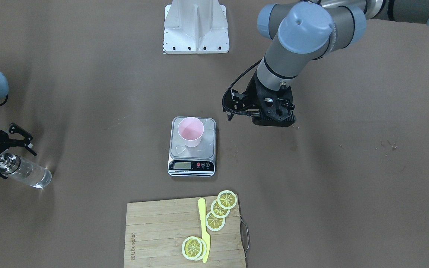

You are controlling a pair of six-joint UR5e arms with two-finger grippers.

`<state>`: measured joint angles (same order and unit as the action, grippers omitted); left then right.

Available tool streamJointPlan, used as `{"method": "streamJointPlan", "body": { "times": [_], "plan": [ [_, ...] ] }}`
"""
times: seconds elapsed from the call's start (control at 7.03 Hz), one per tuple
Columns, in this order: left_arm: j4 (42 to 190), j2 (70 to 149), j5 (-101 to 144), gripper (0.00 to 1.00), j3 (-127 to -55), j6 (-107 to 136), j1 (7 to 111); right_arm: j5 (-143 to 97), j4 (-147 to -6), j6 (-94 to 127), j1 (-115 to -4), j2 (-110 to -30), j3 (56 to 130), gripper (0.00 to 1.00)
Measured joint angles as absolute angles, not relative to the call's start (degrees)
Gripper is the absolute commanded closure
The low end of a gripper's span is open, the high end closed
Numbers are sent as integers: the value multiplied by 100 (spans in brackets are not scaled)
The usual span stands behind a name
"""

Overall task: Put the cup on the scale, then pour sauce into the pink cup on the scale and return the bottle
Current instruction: 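Close the right gripper around the glass bottle's metal top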

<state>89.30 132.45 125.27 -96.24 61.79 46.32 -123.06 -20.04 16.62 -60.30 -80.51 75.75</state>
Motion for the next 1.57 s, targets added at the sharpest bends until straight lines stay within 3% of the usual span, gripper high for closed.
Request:
{"method": "streamJointPlan", "body": {
  "times": [0.57, 0.85, 1.0, 1.42, 1.57],
  "plan": [
    [8930, 13239, 12519, 3, -9624, 6179, 4632, -12203, -2010, 1670, -6026, -7964, 7542, 3],
    [8930, 13237, 12516, 3, -9624, 6179, 4632, -12132, -2016, 1672, -6022, -7931, 7515, 22],
    [8930, 13237, 12516, 3, -9625, 6179, 4631, -12118, -2015, 1735, -6018, -7911, 7506, 26],
    [8930, 13236, 12510, 3, -9619, 6179, 4624, -12112, -2013, 1924, -5991, -7840, 7498, 26],
    [8930, 13236, 12508, 3, -9618, 6179, 4623, -12111, -2013, 1931, -5985, -7835, 7497, 34]
  ]
}}
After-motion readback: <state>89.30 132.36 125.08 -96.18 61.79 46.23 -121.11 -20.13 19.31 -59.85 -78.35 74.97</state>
